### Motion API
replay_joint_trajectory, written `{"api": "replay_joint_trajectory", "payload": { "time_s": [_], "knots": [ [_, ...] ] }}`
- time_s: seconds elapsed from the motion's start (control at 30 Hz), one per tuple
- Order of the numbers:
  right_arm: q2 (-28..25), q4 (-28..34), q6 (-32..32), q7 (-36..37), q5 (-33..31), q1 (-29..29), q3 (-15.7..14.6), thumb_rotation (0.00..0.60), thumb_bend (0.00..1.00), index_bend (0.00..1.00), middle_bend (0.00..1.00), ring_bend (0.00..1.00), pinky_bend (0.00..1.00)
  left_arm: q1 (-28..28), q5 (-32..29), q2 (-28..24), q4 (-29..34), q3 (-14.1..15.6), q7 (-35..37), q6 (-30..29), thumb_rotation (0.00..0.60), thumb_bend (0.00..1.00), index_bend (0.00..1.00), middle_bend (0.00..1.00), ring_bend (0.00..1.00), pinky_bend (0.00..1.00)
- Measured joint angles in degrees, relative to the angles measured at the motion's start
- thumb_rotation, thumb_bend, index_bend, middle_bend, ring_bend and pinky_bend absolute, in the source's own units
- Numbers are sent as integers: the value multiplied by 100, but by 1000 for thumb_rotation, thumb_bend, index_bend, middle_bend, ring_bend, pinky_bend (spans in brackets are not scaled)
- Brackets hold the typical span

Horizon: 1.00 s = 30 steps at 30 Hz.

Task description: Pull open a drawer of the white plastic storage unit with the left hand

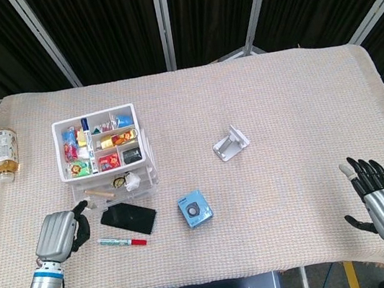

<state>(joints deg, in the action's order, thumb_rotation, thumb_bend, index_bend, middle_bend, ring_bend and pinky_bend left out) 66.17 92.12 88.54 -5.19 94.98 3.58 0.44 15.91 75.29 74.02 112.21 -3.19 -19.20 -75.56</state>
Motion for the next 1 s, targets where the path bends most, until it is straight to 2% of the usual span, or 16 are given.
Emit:
{"api": "replay_joint_trajectory", "payload": {
  "time_s": [0.27, 0.47, 0.63, 0.83, 1.0],
  "knots": [
    [-1, 7, -12, -22, -6, -1, -5, 600, 14, 0, 0, 0, 0, -215, 464, -39, -33, 330, 121, -206, 600, 846, 408, 845, 807, 637],
    [-4, 11, -23, -21, -11, 1, -8, 600, 13, 0, 0, 0, 0, -329, 741, -54, -73, 452, 199, -341, 600, 845, 402, 845, 807, 637],
    [-1, 12, -22, -28, -3, 1, -12, 600, 14, 0, 0, 0, 0, -405, 853, -62, -136, 456, 210, -460, 600, 812, 352, 845, 807, 637],
    [7, 7, -28, -40, -10, 2, -11, 600, 13, 0, 0, 0, 0, -430, 845, -75, -154, 379, 162, -527, 600, 658, 276, 845, 807, 637],
    [9, 4, -22, -40, -12, 1, -7, 600, 13, 0, 0, 0, 0, -449, 855, -123, -101, 345, 143, -554, 600, 657, 265, 845, 807, 637]
  ]
}}
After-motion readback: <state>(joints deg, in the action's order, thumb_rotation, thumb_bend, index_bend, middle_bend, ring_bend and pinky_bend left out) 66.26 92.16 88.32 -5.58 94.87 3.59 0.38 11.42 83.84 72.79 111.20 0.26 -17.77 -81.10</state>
